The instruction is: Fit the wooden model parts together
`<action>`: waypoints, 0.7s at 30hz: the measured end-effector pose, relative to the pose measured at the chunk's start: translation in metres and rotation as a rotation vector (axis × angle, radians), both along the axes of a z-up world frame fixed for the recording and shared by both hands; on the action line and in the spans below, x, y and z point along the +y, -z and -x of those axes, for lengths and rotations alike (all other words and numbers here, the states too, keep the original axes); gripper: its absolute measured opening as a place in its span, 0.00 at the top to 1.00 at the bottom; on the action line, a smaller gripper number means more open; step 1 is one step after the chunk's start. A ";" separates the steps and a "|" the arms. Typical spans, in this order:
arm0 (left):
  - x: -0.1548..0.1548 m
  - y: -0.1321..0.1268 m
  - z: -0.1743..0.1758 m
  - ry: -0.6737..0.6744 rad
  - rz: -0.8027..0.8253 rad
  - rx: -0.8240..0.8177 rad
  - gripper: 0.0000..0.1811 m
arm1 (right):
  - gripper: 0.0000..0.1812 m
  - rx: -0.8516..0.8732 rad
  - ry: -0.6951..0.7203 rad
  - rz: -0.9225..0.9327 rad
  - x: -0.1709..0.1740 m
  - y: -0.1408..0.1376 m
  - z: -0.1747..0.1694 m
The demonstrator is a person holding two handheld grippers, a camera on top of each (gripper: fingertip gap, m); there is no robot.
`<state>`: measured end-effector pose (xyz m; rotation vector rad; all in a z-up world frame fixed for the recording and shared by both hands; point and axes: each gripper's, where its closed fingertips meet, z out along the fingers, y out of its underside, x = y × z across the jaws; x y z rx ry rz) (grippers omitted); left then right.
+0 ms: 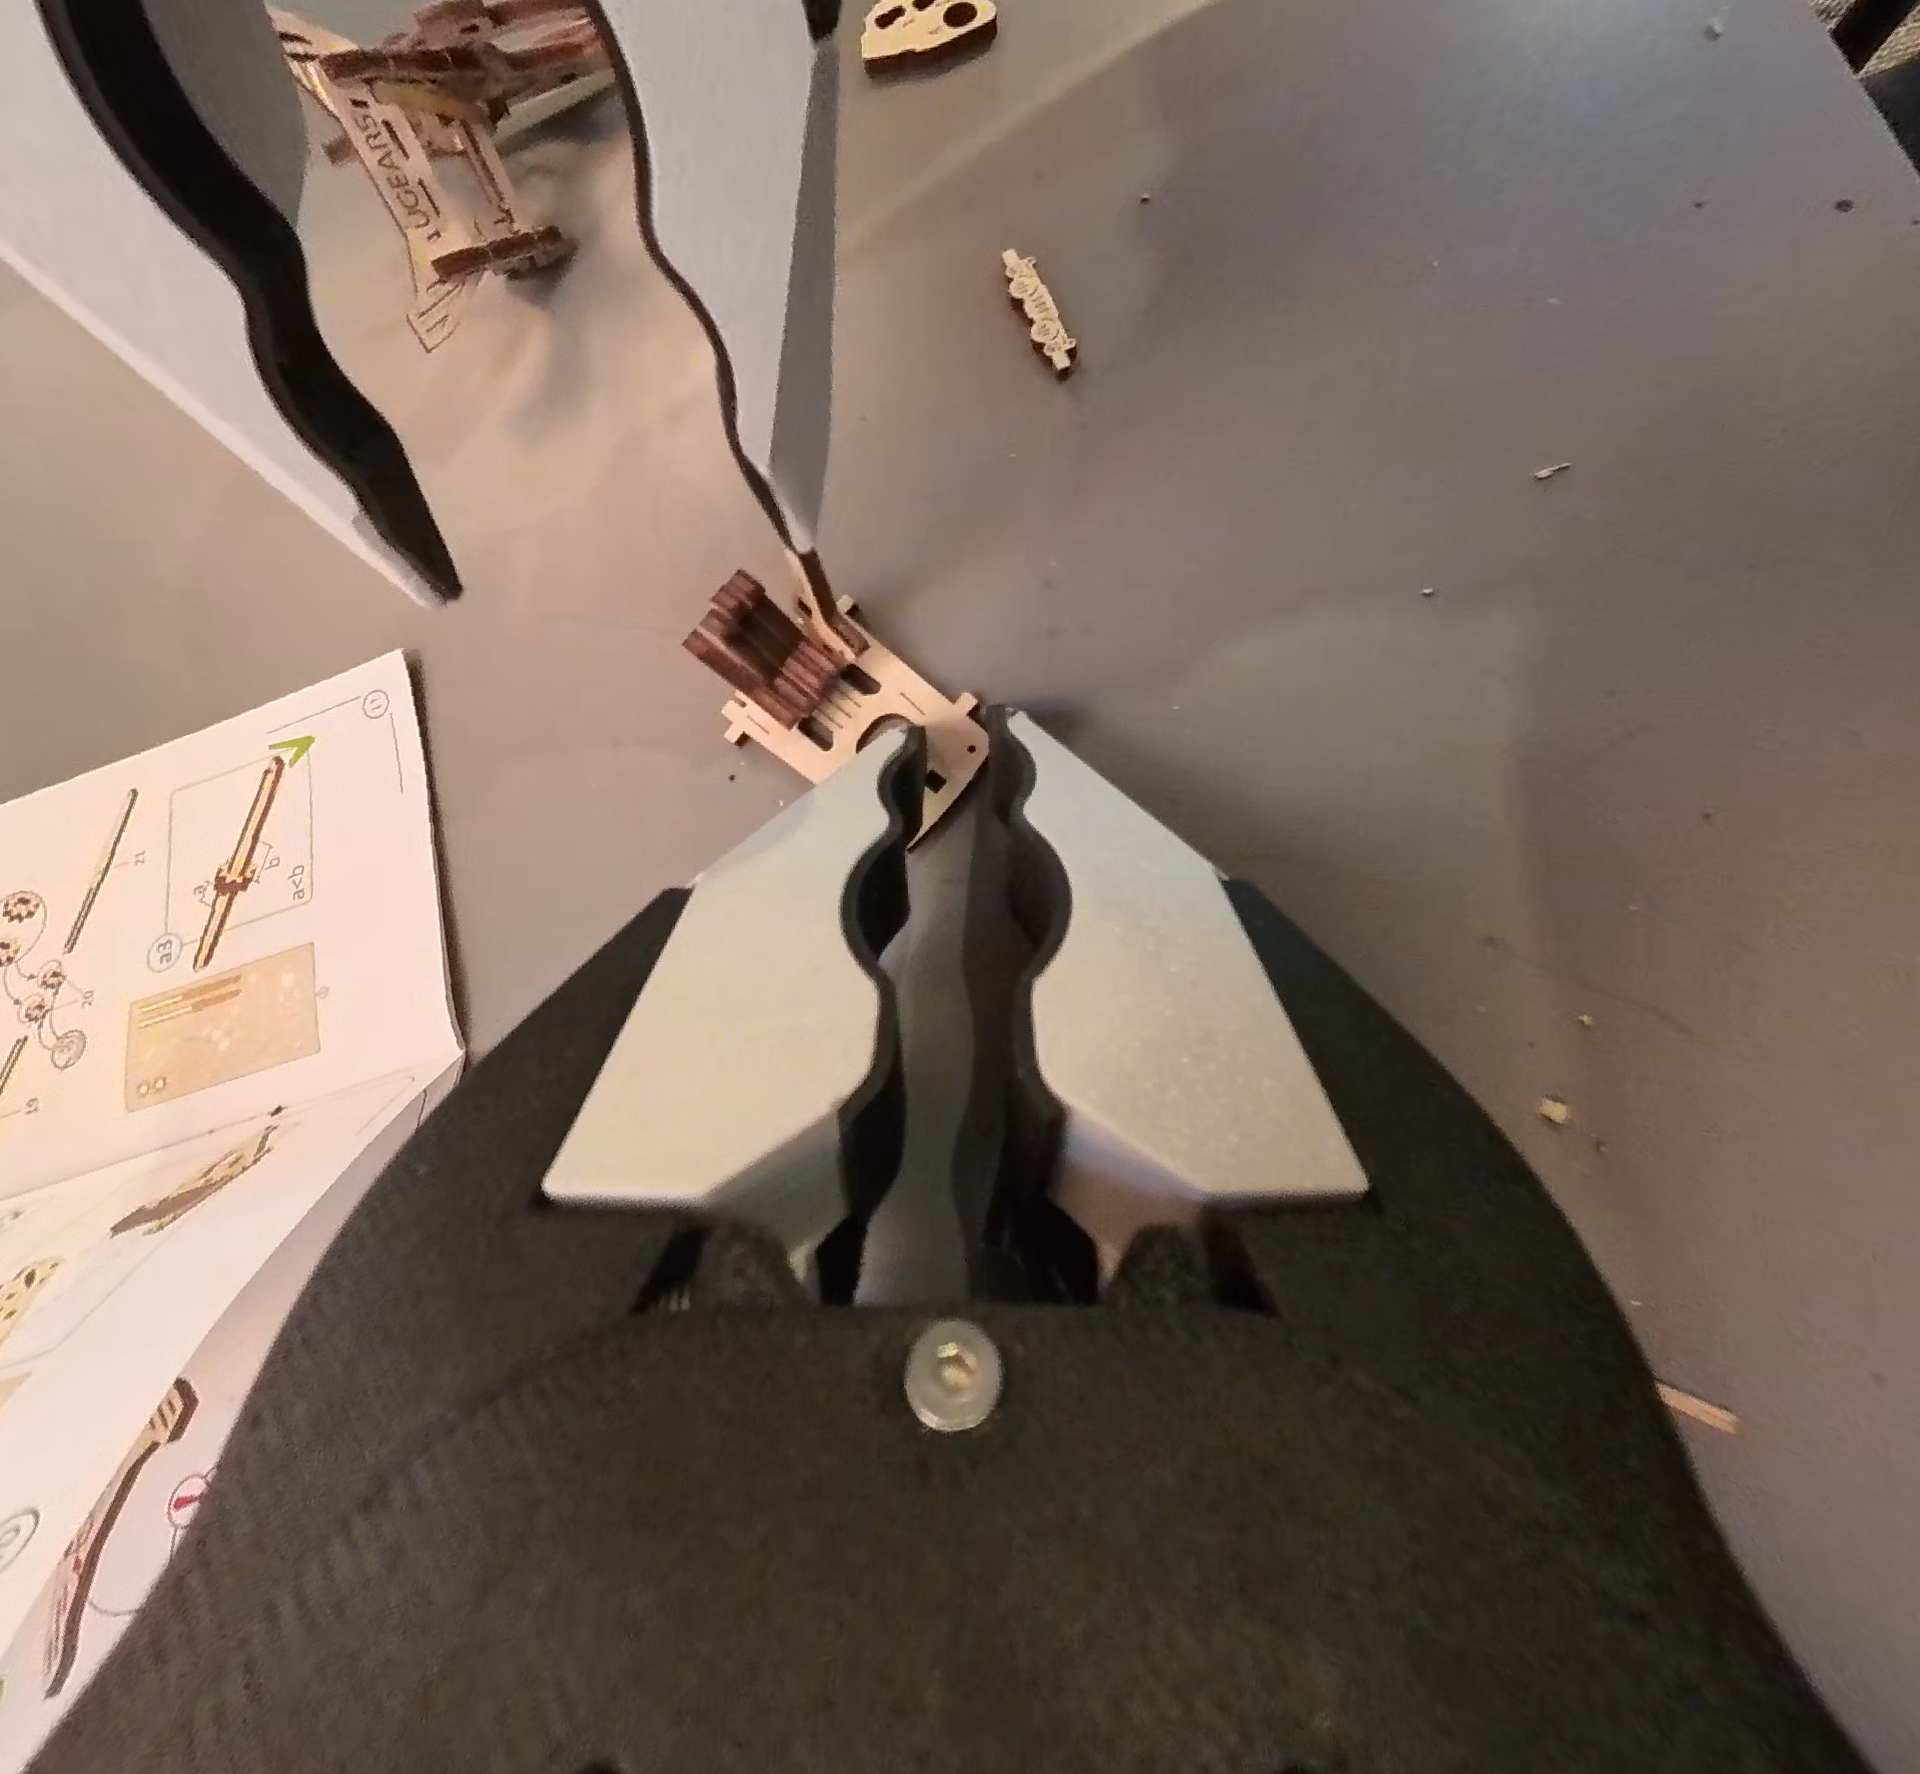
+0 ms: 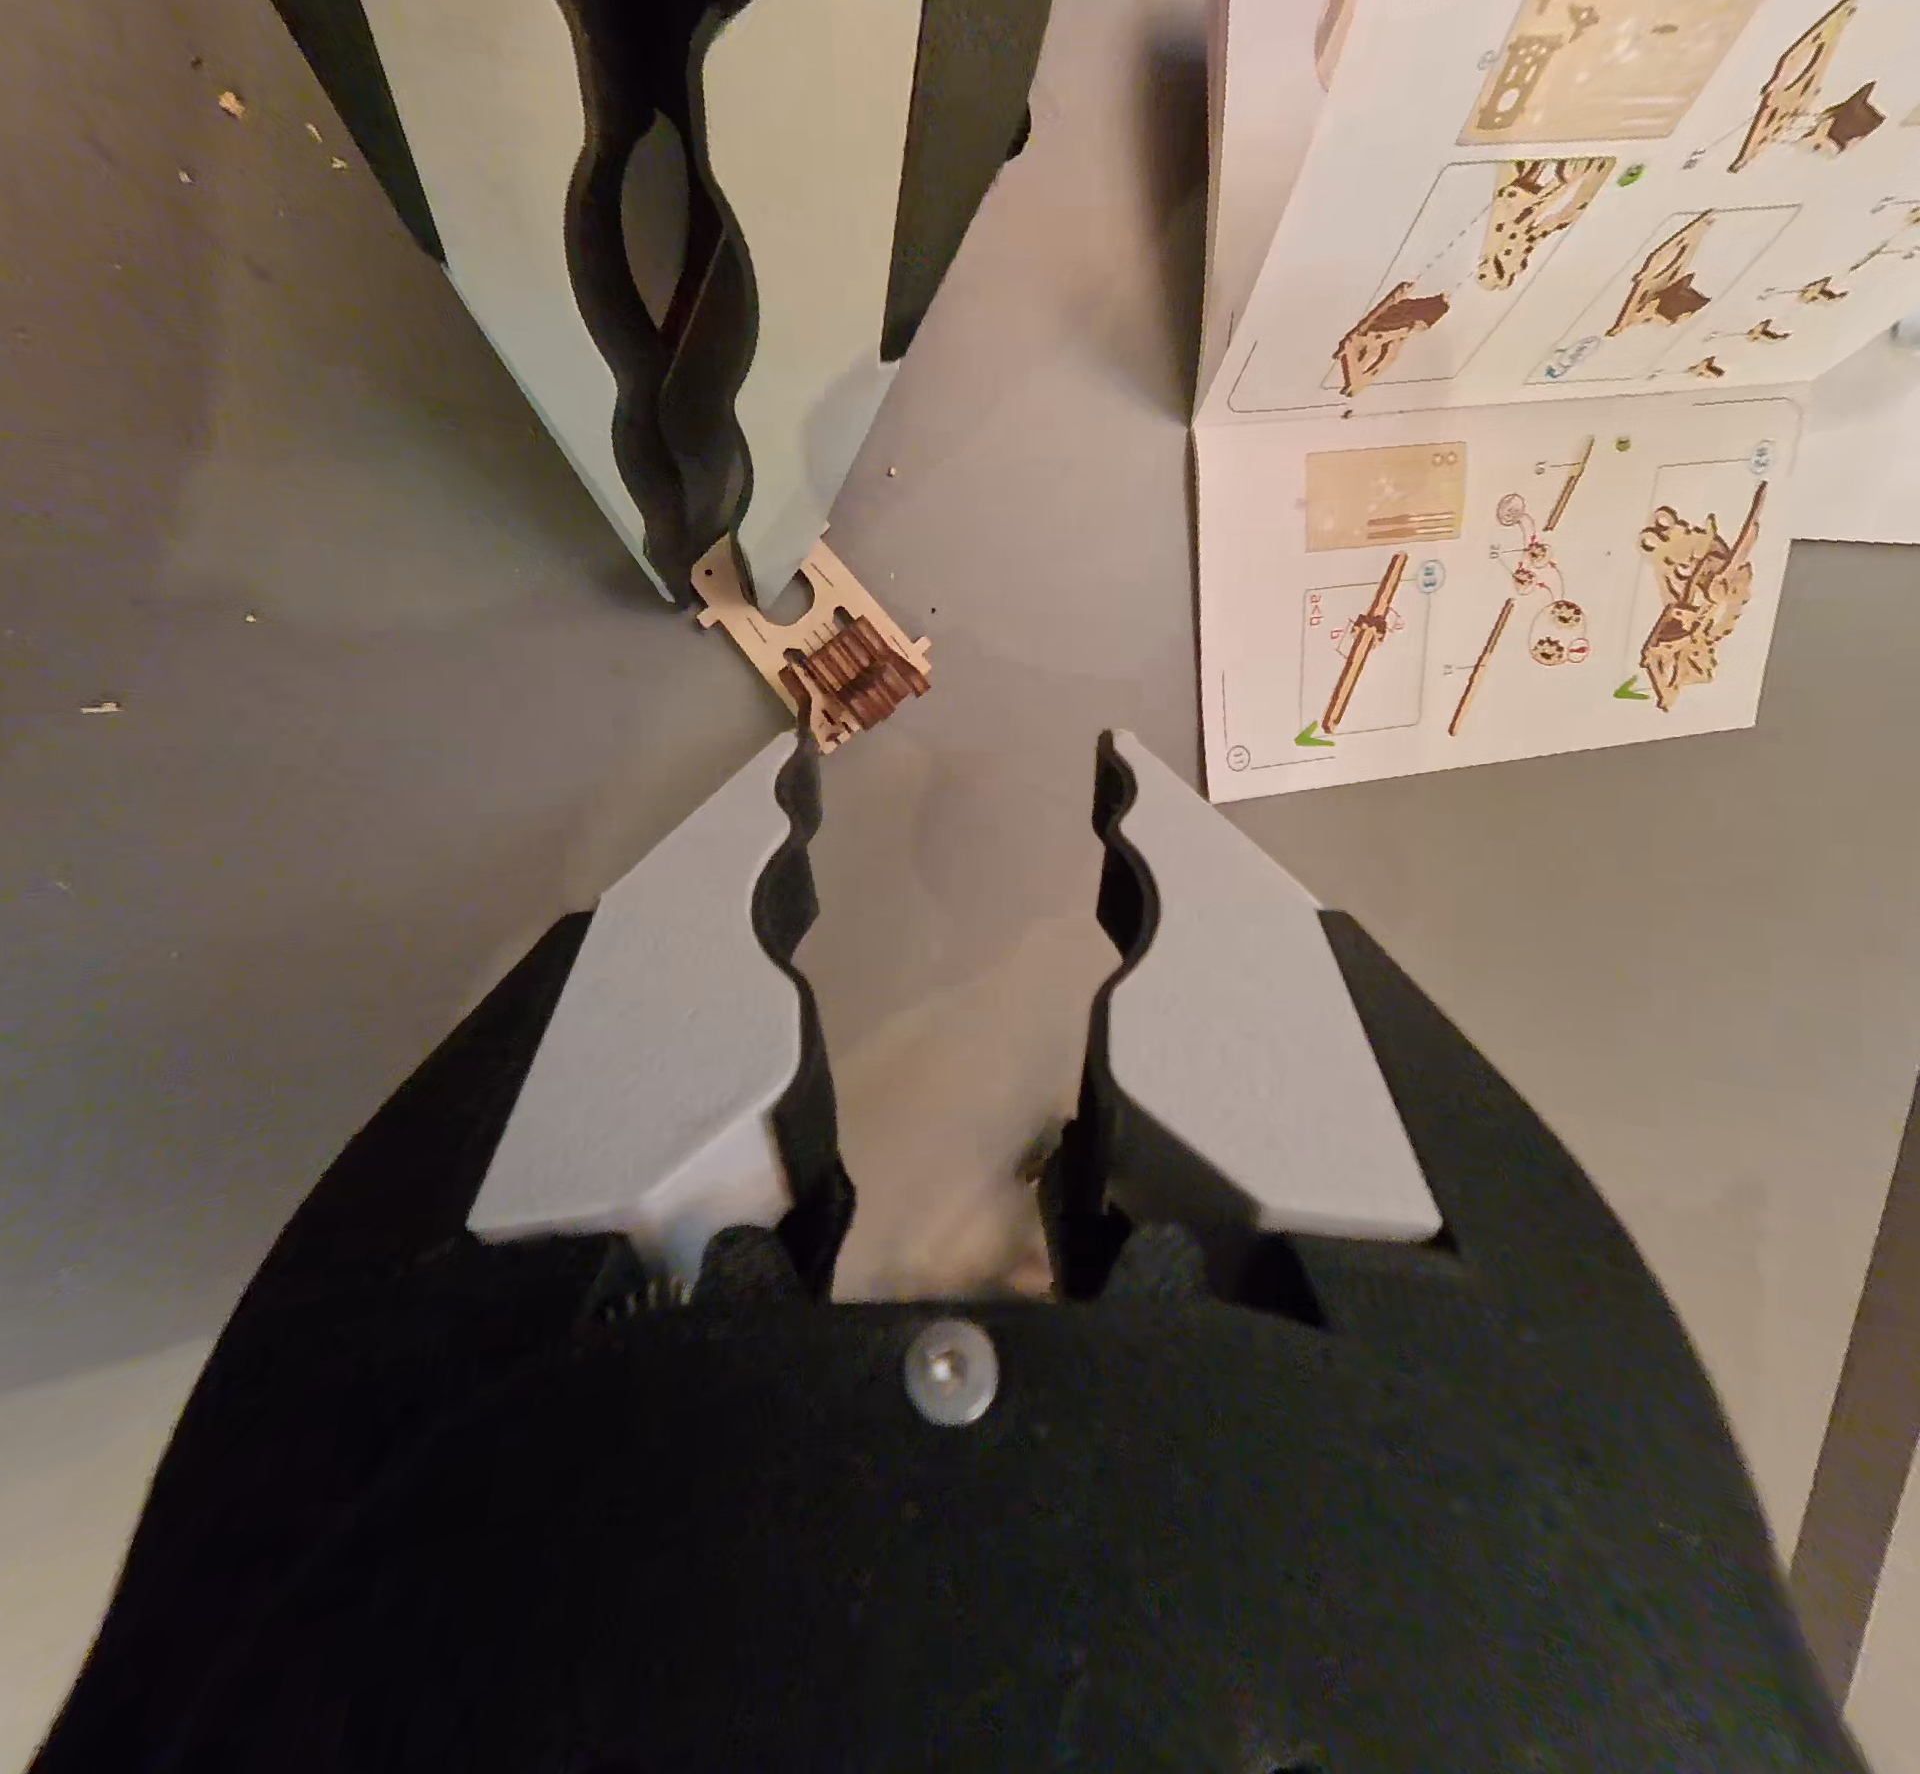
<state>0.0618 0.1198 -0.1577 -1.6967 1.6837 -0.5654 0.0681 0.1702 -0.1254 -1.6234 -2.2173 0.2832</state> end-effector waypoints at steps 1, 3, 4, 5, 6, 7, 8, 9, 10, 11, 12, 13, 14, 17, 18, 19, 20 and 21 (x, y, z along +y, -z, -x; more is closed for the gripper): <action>0.000 0.000 0.000 0.000 0.000 0.000 0.94 | 0.72 0.000 -0.001 -0.003 0.000 0.000 0.000; 0.000 0.000 0.000 0.000 0.000 0.000 0.94 | 0.72 0.004 -0.004 0.003 -0.001 0.000 0.000; 0.000 0.000 0.000 0.000 0.001 0.000 0.94 | 0.72 0.004 -0.003 0.006 -0.001 0.000 0.000; 0.000 0.000 0.000 0.000 0.001 0.000 0.94 | 0.72 0.006 -0.003 0.007 -0.001 0.000 0.001; 0.000 0.000 0.000 0.000 0.001 0.000 0.94 | 0.72 0.008 -0.003 0.011 -0.001 0.000 0.001; 0.000 0.000 0.000 0.000 0.000 0.000 0.94 | 0.72 0.009 -0.002 0.016 -0.001 0.000 0.002; 0.000 0.000 0.000 0.000 0.000 0.000 0.94 | 0.73 0.013 -0.002 0.020 0.000 0.000 0.002; 0.000 0.000 0.000 0.000 0.000 0.000 0.94 | 0.74 0.017 -0.004 0.025 -0.001 0.000 0.003; 0.000 0.000 0.000 0.000 0.000 0.000 0.94 | 0.74 0.018 -0.006 0.029 -0.001 0.000 0.004; 0.000 0.000 0.000 0.000 0.000 0.000 0.94 | 0.75 0.020 -0.009 0.022 -0.001 0.000 0.005; 0.000 0.000 0.000 0.000 0.000 0.000 0.94 | 0.78 0.020 -0.018 0.010 -0.001 0.000 0.005; 0.000 0.000 0.000 0.000 0.000 0.000 0.94 | 0.79 0.007 -0.028 -0.005 -0.001 0.001 0.005; 0.000 0.000 0.000 0.001 0.000 0.000 0.94 | 0.79 -0.018 -0.030 -0.027 0.000 0.005 0.003; 0.000 0.000 0.000 0.001 0.000 0.000 0.94 | 0.81 -0.032 -0.031 -0.035 0.000 0.013 0.000; 0.000 0.000 0.000 0.001 0.000 0.000 0.94 | 0.76 -0.013 -0.011 -0.024 0.001 0.010 0.001; 0.000 0.000 0.000 0.001 0.000 0.000 0.94 | 0.74 0.001 0.012 -0.006 0.002 0.006 0.001; 0.000 0.000 0.000 0.001 0.001 0.000 0.94 | 0.74 0.016 0.034 0.022 0.002 0.000 0.001; 0.000 0.000 0.000 0.001 0.002 0.000 0.94 | 0.75 0.023 0.050 0.047 0.000 -0.004 0.000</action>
